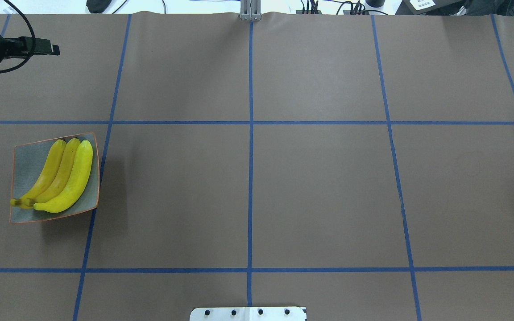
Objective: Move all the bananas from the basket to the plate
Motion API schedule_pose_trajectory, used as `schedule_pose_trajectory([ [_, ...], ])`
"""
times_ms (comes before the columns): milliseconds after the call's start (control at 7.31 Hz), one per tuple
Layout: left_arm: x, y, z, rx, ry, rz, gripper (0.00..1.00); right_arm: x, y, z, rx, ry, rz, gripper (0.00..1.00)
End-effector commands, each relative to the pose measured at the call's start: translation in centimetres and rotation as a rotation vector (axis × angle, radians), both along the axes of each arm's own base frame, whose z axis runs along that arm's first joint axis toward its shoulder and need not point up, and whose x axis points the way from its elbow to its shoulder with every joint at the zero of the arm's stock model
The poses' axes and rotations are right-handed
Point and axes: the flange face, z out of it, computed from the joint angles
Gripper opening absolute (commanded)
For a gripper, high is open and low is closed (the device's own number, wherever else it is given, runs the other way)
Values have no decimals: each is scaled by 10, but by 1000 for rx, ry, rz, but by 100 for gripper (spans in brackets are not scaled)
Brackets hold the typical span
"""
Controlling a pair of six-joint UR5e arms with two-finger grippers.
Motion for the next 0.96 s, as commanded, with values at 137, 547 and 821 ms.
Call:
schedule_pose_trajectory([
  [137, 7, 0, -7, 10, 5, 10, 100, -8, 2, 21, 1, 37, -20, 99],
  [547, 11, -2, -13, 18, 9, 14, 100, -19, 3, 30, -3, 46, -39, 84],
  [821, 14, 0, -17, 25, 12, 21, 100, -19, 4, 32, -6, 46, -41, 70],
])
